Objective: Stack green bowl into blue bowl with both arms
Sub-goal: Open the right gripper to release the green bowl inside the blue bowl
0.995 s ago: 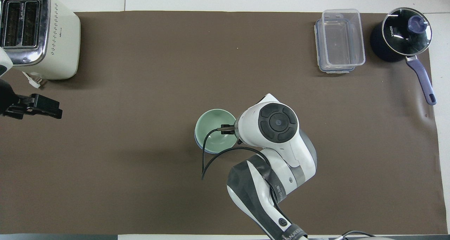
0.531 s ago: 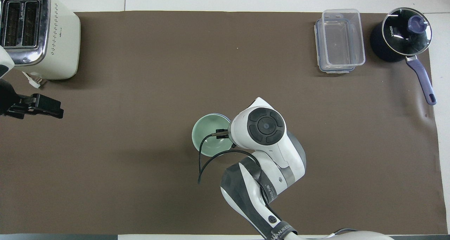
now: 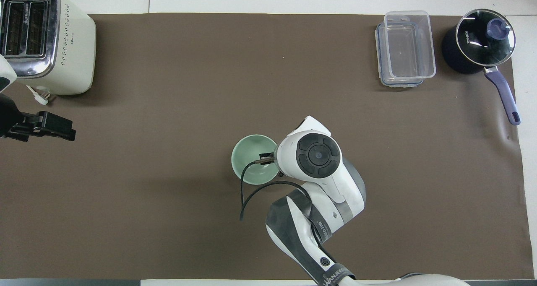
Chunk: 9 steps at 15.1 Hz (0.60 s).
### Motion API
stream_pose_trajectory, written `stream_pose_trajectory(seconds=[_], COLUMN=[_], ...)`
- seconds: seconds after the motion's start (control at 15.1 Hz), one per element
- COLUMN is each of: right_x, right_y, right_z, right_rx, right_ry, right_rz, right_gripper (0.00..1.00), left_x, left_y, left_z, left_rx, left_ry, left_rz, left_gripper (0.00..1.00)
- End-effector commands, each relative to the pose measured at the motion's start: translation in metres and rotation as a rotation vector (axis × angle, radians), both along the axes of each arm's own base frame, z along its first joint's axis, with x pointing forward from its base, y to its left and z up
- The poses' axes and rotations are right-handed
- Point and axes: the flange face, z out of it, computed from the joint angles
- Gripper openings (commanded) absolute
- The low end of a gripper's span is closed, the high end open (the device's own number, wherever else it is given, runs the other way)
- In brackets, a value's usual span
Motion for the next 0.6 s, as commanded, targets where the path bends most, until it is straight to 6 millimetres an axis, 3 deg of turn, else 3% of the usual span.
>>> stream_pose_trajectory(seconds=[0.0, 0.2, 0.27, 0.33, 0.46, 0.53], right_x=[-0.004, -0.002, 0.000, 0.002, 0.007, 0.014], right_y=[-0.001, 0.000, -0.002, -0.004, -0.010, -0.023], right_z=[-0.006, -0.003, 0.002, 0.006, 0.025, 0.041], right_rx=[-0.002, -0.003, -0.001, 0.002, 0.004, 0.008], right_ry=[-0.021, -0.018, -0.022, -0.026, -0.028, -0.034], right_rz=[0.021, 0.018, 0.016, 0.014, 0.000, -0.027], right_gripper=[0.00, 0.00, 0.16, 0.99, 1.00, 1.00], left_x=[0.002, 0.003, 0.003, 0.003, 0.002, 0.002], left_y=[-0.002, -0.001, -0.002, -0.002, -0.002, -0.002], left_z=[0.007, 0.007, 0.007, 0.007, 0.007, 0.008], left_rx=[0.022, 0.022, 0.022, 0.022, 0.022, 0.022], left_ry=[-0.035, -0.038, -0.038, -0.036, -0.038, -0.039], left_rz=[0.003, 0.009, 0.006, 0.003, 0.000, 0.001], left_gripper=[1.00, 1.00, 1.00, 1.00, 1.00, 1.00])
